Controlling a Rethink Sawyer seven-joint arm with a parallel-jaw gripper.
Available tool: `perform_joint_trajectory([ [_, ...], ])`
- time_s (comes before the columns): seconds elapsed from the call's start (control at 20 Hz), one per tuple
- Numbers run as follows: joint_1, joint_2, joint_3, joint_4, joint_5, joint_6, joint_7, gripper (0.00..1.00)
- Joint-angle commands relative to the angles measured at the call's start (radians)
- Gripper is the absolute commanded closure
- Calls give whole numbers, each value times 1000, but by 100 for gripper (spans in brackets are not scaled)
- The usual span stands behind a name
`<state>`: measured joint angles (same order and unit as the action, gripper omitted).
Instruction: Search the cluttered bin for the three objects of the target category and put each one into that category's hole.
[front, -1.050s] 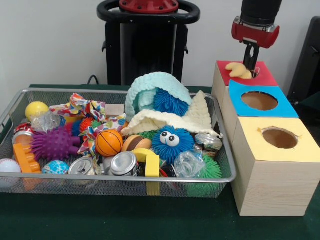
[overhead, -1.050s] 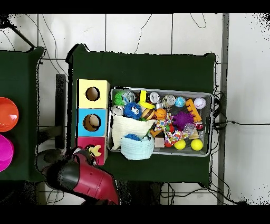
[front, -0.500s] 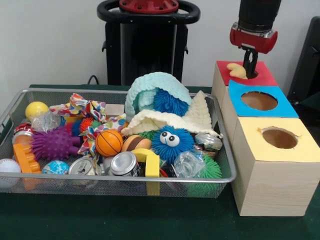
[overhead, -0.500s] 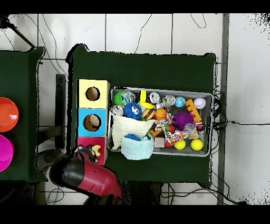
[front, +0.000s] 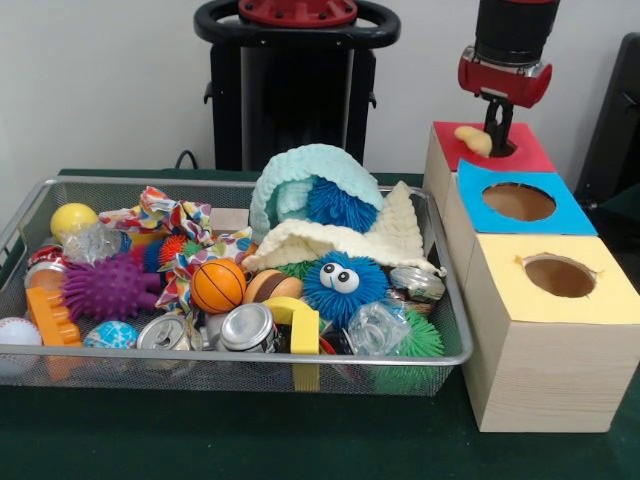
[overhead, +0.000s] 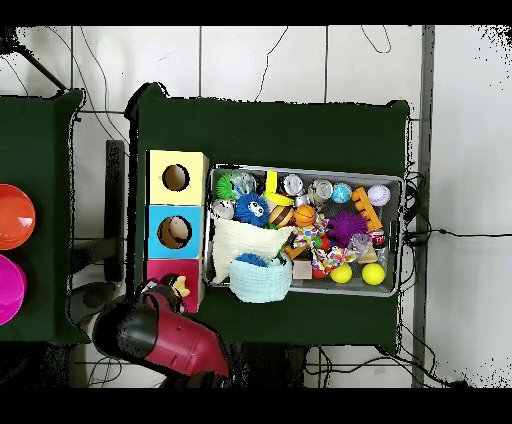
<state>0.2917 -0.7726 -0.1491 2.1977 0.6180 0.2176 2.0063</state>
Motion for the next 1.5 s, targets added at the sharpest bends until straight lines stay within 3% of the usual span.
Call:
perform_joint_trajectory([
  [0.05, 34, -11, -60, -42, -23, 140, 234, 100],
  [0.55, 61, -10, -137, -156, -74, 334, 243, 100],
  [1.05, 63, -5, -142, -177, -70, 352, 240, 100],
  [1.3, 16, -15, -132, -150, -95, 321, 147, 100],
  [1.5, -84, -24, -84, -111, -139, 268, 0, 100],
])
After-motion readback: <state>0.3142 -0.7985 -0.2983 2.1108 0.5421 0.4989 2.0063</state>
